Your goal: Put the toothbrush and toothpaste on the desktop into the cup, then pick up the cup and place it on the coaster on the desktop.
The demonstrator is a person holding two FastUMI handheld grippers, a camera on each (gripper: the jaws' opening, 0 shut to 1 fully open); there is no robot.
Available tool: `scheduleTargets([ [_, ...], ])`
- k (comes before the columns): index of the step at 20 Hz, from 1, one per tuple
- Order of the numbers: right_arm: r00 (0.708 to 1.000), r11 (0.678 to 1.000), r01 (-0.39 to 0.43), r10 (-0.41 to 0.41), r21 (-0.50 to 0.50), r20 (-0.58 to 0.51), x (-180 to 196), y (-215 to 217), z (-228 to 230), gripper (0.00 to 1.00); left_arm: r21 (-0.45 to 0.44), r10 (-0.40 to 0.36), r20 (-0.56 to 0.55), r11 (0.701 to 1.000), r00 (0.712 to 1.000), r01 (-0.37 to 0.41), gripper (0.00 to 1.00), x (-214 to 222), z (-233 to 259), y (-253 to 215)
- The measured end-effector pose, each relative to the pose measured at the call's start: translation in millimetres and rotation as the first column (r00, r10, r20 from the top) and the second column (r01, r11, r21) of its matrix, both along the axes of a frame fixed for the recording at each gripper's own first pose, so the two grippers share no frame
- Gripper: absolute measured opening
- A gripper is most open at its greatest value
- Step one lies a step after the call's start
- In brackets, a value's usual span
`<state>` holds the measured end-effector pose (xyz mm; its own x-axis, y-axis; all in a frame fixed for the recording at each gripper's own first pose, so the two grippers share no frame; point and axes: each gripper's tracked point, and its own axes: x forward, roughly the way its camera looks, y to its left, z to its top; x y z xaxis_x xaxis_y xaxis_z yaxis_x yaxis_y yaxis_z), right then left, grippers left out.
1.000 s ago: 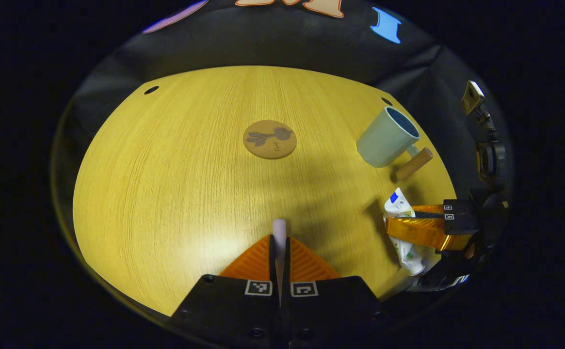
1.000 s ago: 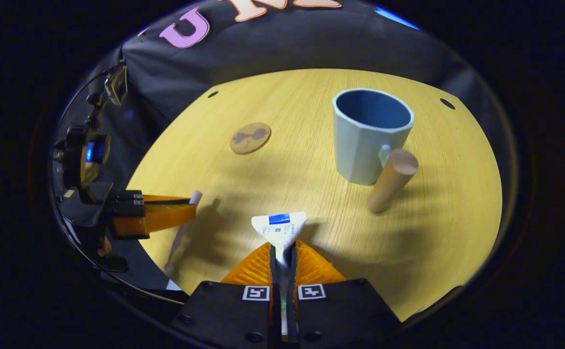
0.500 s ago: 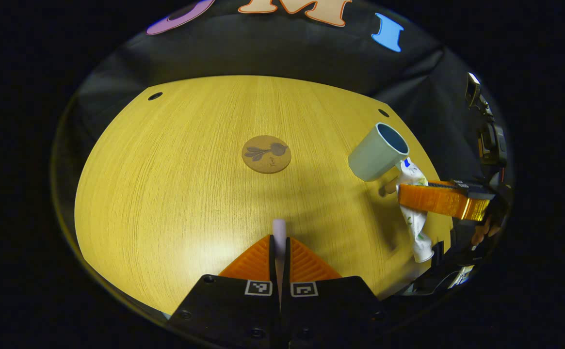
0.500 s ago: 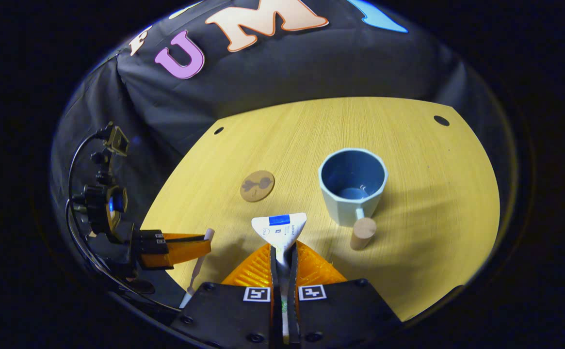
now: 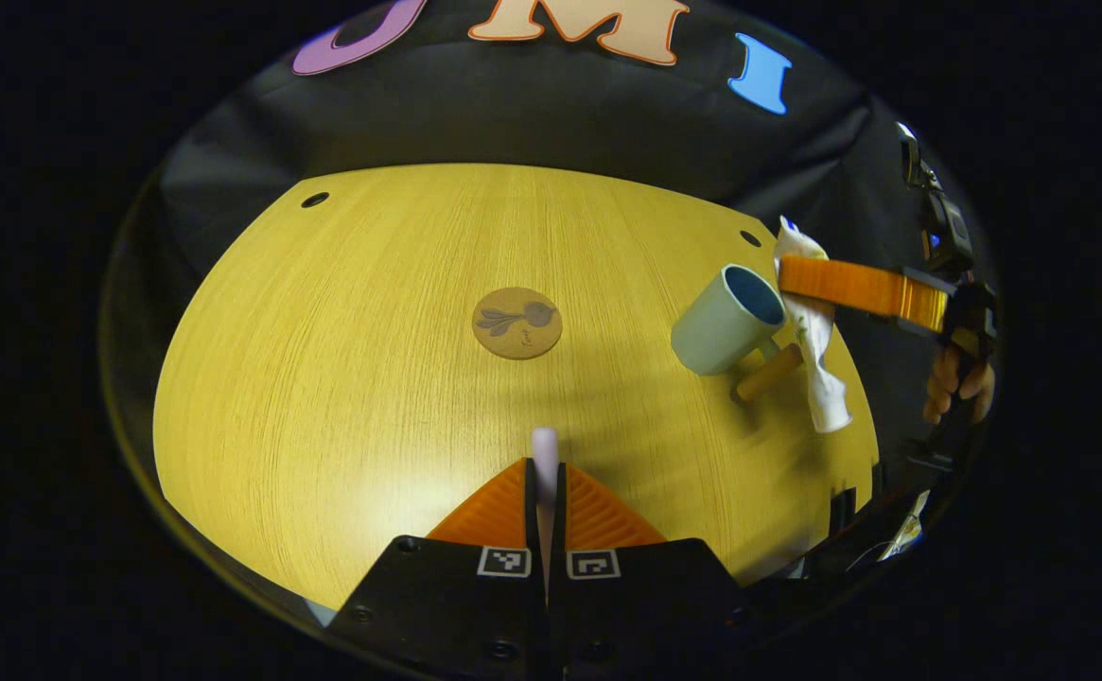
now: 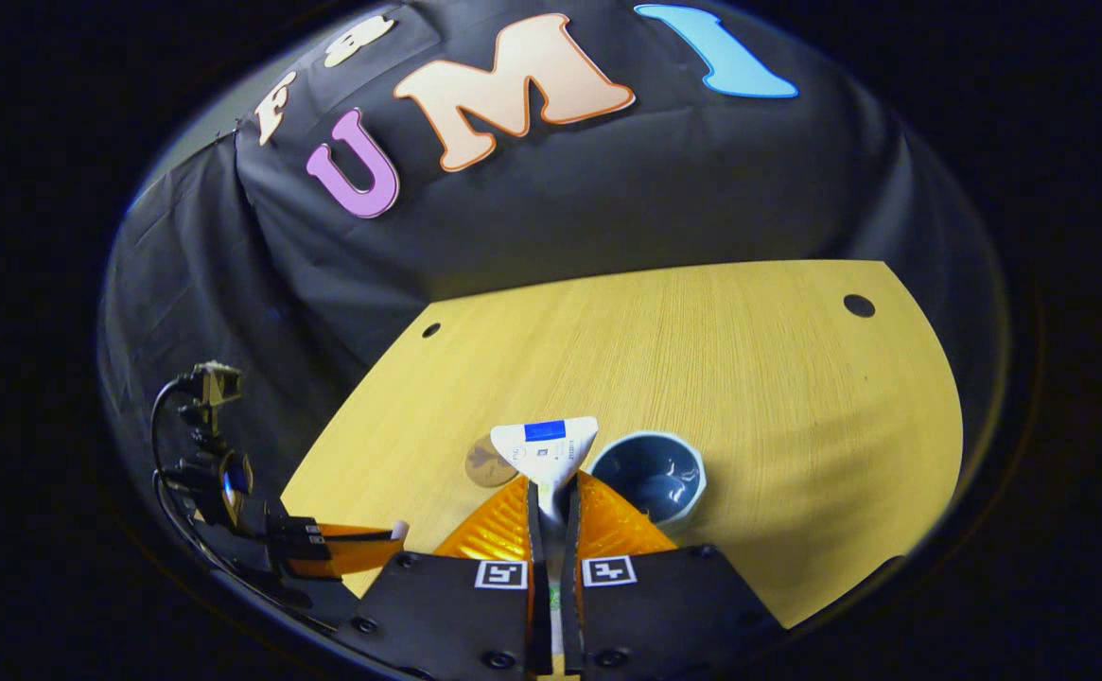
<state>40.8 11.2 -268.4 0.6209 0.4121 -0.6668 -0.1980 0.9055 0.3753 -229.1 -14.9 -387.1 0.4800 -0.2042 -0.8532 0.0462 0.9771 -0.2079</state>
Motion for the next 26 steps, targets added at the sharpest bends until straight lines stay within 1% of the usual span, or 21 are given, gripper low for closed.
scheduleTargets([
  [3,0.998,0.999,0.033,-0.034,0.018,0.054,28.4,-7.2,9.2,0.07,0.0,0.026,0.002,1.0,1.0,-0.026,0.0,-29.1,-0.9,4.3],
  [6,0.99,0.996,0.087,-0.09,0.03,0.108,57.9,-17.2,14.8,0.07,0.006,0.041,-0.002,0.999,0.999,-0.041,0.0,-64.8,0.7,15.9],
  [9,0.98,0.991,0.13,-0.133,0.03,0.148,74.7,-28.6,11.1,0.06,0.015,0.057,0.004,0.998,0.998,-0.057,0.0,-87.4,6.7,24.6],
  [13,0.969,0.988,0.155,-0.152,0.001,0.196,90.1,-39.2,6.6,0.07,0.019,0.068,0.004,0.998,0.998,-0.068,0.0,-107.8,22.1,39.2],
  [15,0.965,0.987,0.163,-0.16,0.005,0.206,95.9,-39.8,3.0,0.07,0.027,0.07,0.007,0.997,0.998,-0.07,0.0,-114.0,25.8,42.8],
  [20,0.966,0.987,0.155,-0.143,-0.043,0.214,96.3,-42.8,-9.6,0.08,0.034,0.063,0.022,0.997,0.998,-0.064,0.0,-109.5,36.6,37.6],
  [21,0.966,0.987,0.156,-0.143,-0.044,0.215,95.2,-43.5,-7.9,0.13,0.038,0.06,0.027,0.997,0.998,-0.061,0.0,-109.7,40.4,37.1],
  [22,0.967,0.987,0.154,-0.142,-0.043,0.214,93.2,-42.5,-9.0,0.13,0.04,0.057,0.03,0.998,0.998,-0.058,0.0,-110.8,42.5,34.5],
  [23,0.968,0.988,0.15,-0.14,-0.033,0.208,90.3,-40.2,-6.9,0.17,0.037,0.055,0.033,0.998,0.998,-0.056,0.0,-111.9,45.2,32.9],
  [25,0.972,0.989,0.143,-0.132,-0.047,0.195,84.7,-41.7,-12.0,0.17,0.031,0.05,0.041,0.998,0.998,-0.052,0.0,-101.4,51.3,35.6],
  [26,0.973,0.988,0.142,-0.128,-0.056,0.194,80.3,-43.4,-11.4,0.29,0.032,0.045,0.043,0.998,0.998,-0.046,0.0,-97.5,54.9,38.5],
])
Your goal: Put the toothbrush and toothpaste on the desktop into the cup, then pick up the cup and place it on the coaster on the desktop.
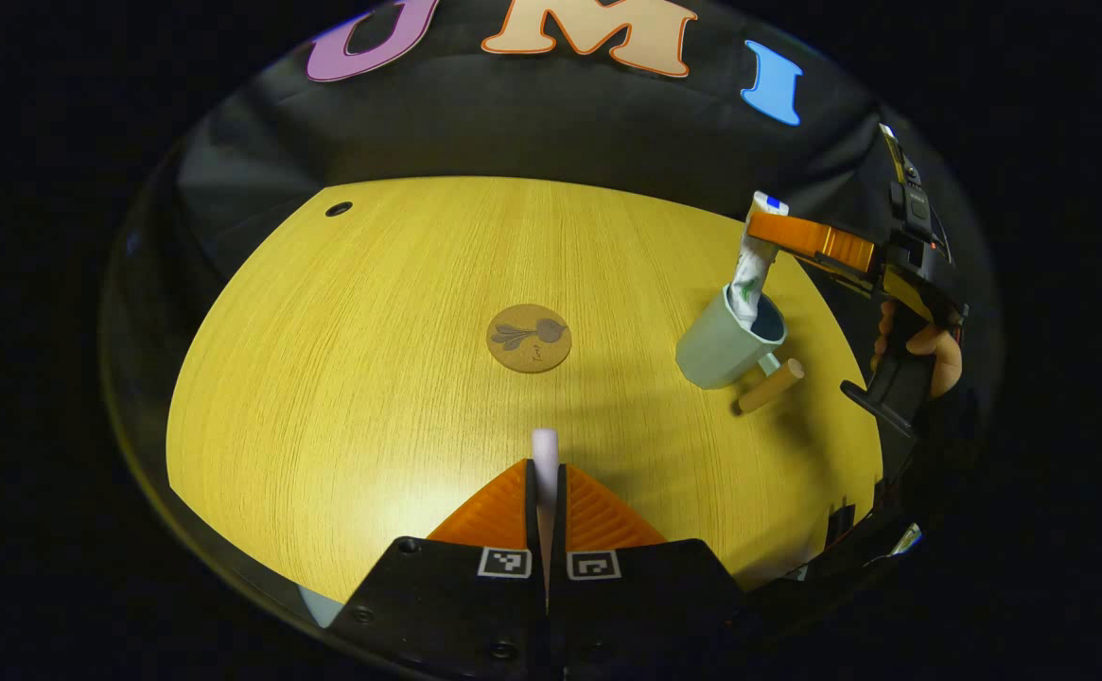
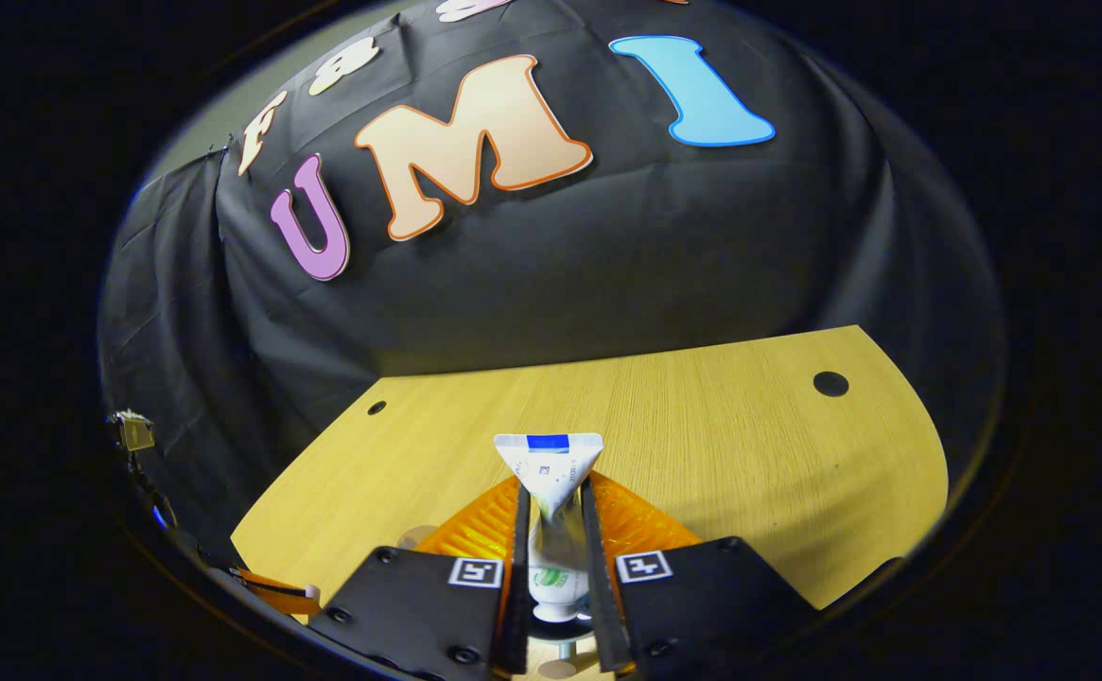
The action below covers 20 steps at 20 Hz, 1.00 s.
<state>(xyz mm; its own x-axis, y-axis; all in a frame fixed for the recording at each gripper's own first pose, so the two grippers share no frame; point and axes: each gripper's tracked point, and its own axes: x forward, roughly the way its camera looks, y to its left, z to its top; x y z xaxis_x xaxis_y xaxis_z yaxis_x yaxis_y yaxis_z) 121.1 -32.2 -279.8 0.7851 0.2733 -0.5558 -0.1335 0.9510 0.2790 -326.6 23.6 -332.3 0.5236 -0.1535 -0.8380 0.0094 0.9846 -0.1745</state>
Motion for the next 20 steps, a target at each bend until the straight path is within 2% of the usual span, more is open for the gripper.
scheduleTargets([
  [2,1.0,1.0,-0.003,0.003,0.007,0.008,-3.8,-0.7,5.4,0.42,-0.001,-0.007,0.008,1.0,1.0,0.007,0.0,9.1,6.8,2.0],
  [5,0.999,0.999,0.018,-0.018,0.027,0.028,-9.8,-8.5,18.1,1.0,-0.008,-0.017,0.028,1.0,0.999,0.018,0.0,20.0,8.7,-2.1],
  [13,0.996,0.996,0.079,-0.08,0.032,0.031,-40.7,-54.2,31.5,0.99,-0.028,-0.05,0.161,0.998,0.986,0.055,0.0,67.1,46.1,-29.0],
  [20,0.994,0.994,0.107,-0.107,0.019,-0.001,-73.9,-85.4,28.7,0.99,-0.069,-0.082,0.262,0.992,0.962,0.103,0.0,118.4,69.7,-77.6],
])
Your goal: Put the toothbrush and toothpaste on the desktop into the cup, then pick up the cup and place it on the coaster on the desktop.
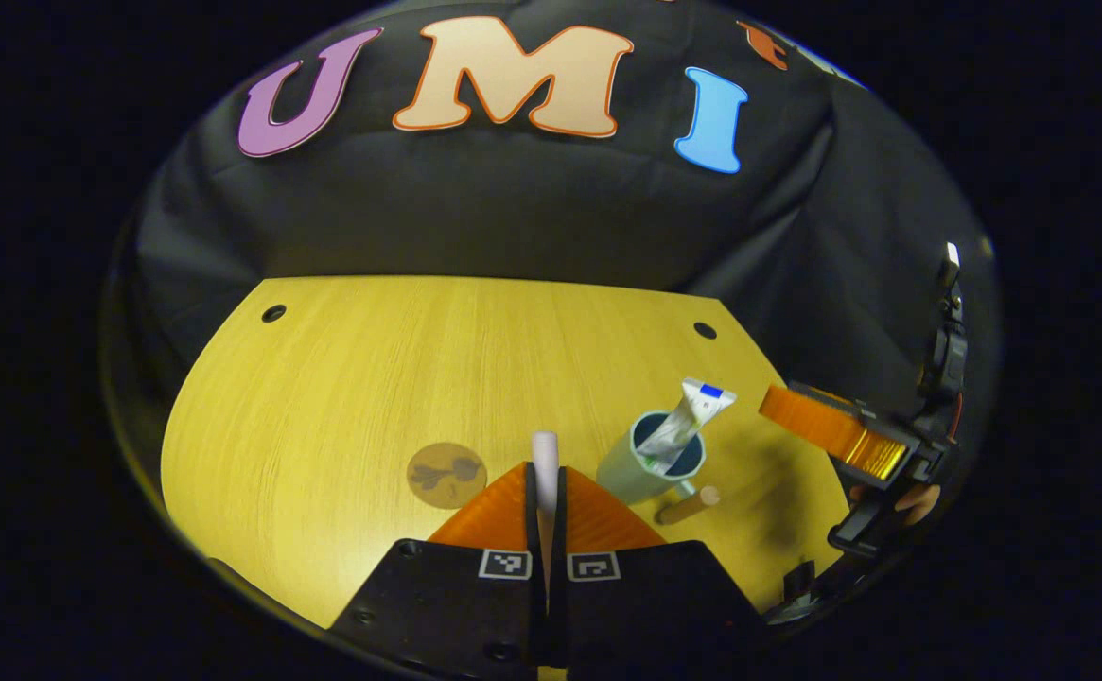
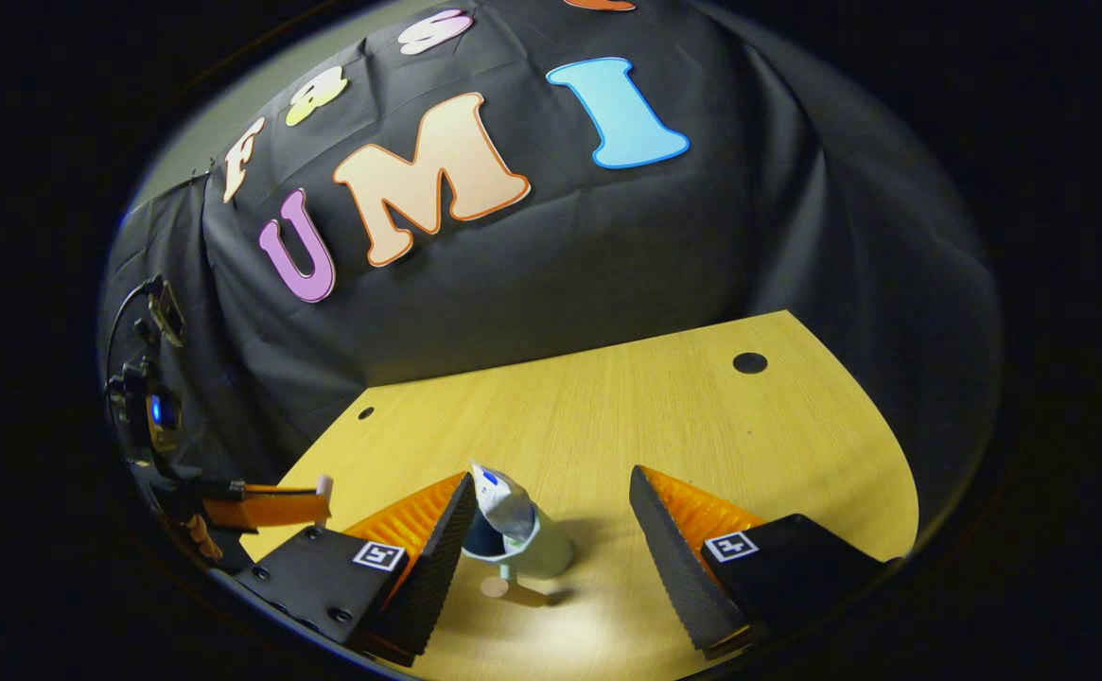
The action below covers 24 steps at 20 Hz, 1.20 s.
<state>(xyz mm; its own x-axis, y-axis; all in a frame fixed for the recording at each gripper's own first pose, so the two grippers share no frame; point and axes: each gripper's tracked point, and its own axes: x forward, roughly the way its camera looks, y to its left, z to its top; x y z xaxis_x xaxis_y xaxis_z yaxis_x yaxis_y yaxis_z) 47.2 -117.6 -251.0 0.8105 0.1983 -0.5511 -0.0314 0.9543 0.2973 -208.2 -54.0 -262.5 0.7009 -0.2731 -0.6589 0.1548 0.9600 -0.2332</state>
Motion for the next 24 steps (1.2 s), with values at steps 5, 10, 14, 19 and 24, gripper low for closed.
scheduleTargets([
  [5,0.999,0.999,0.034,-0.034,-0.011,0.001,-15.4,-26.5,8.4,0.99,-0.095,0.029,0.072,0.995,0.997,-0.022,0.0,44.0,14.4,-32.8],
  [10,0.998,0.997,0.065,-0.065,-0.039,-0.007,-32.3,-55.3,9.9,0.99,-0.172,0.051,0.095,0.984,0.994,-0.034,0.0,78.7,18.3,-61.4],
  [14,0.995,0.994,0.1,-0.1,-0.042,-0.016,-41.2,-76.4,9.6,0.99,-0.201,0.029,0.102,0.98,0.994,-0.008,0.0,88.4,24.7,-83.8],
  [19,0.991,0.991,0.127,-0.128,-0.027,-0.03,-48.0,-88.4,6.1,0.99,-0.202,0.058,0.16,0.979,0.985,-0.025,0.0,111.9,36.1,-89.5],
  [24,0.993,0.994,0.106,-0.108,-0.035,-0.046,-53.6,-82.3,7.6,0.99,-0.223,0.132,0.194,0.971,0.972,-0.087,0.0,134.2,26.4,-86.8],
])
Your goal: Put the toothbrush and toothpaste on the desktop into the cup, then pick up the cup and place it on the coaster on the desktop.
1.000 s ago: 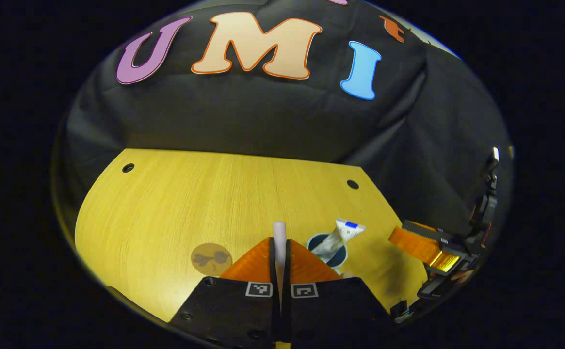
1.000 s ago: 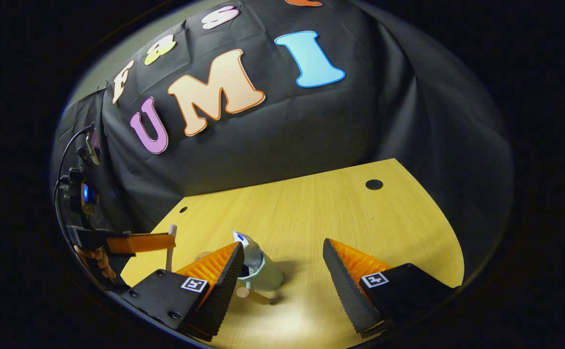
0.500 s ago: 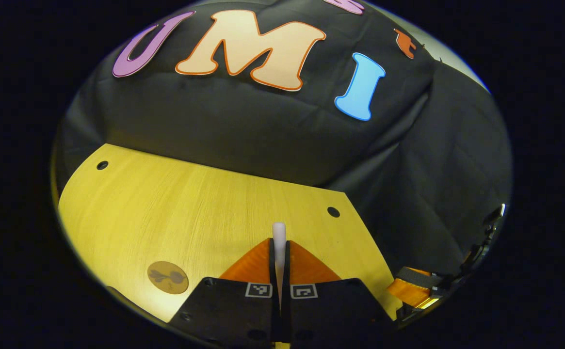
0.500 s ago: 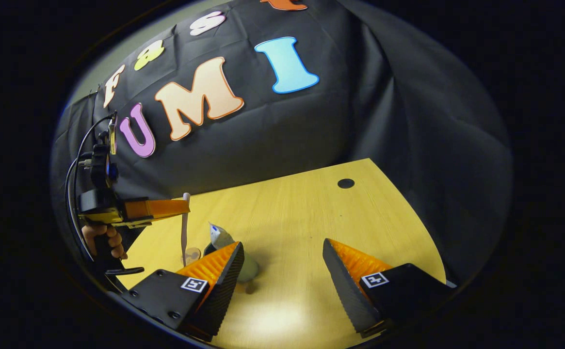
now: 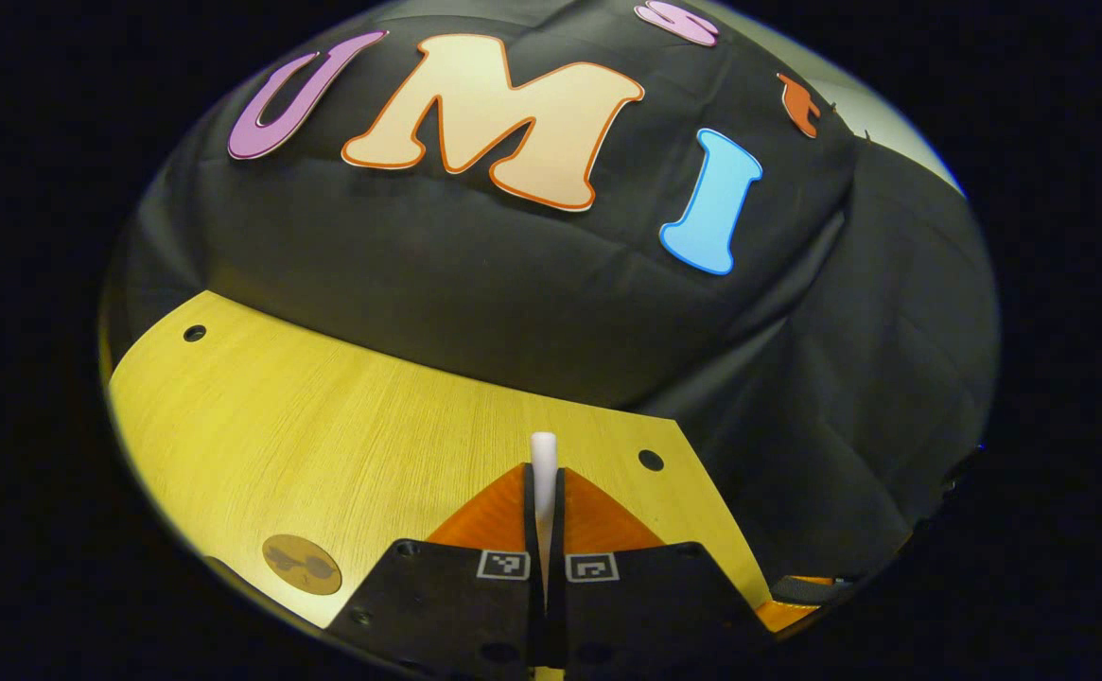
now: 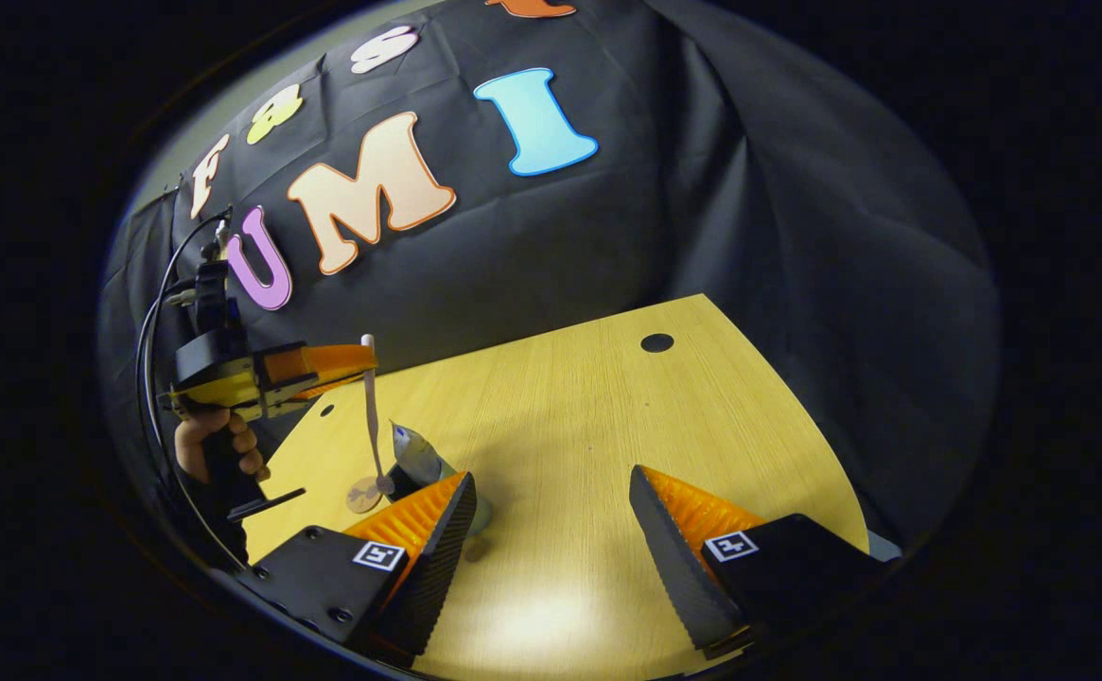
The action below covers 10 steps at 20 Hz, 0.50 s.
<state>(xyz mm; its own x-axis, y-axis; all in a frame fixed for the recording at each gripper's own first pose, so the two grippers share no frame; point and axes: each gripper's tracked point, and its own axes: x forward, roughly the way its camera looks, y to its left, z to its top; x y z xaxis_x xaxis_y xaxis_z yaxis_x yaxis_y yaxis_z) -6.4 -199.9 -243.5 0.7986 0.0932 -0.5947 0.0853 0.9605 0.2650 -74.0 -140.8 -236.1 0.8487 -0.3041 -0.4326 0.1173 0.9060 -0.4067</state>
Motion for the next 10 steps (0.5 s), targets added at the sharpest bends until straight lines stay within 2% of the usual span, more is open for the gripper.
scheduleTargets([
  [5,1.0,1.0,-0.029,0.029,-0.001,-0.011,1.3,9.4,2.3,0.99,0.034,-0.007,-0.015,0.999,1.0,0.008,0.0,-4.5,-18.6,-3.0],
  [6,0.999,0.999,-0.033,0.033,0.0,-0.011,2.0,11.8,2.7,0.99,0.038,-0.012,-0.018,0.999,1.0,0.013,0.02,-7.8,-19.9,-3.4],
  [7,0.999,0.999,-0.036,0.036,0.001,-0.011,3.6,13.6,3.2,0.99,0.039,-0.015,-0.018,0.999,1.0,0.016,0.0,-10.1,-18.8,-3.5],
  [10,0.999,0.999,-0.043,0.044,0.01,-0.008,6.9,19.4,5.8,0.99,0.051,-0.021,0.0,0.998,1.0,0.021,0.01,-17.9,-11.3,-4.1],
])
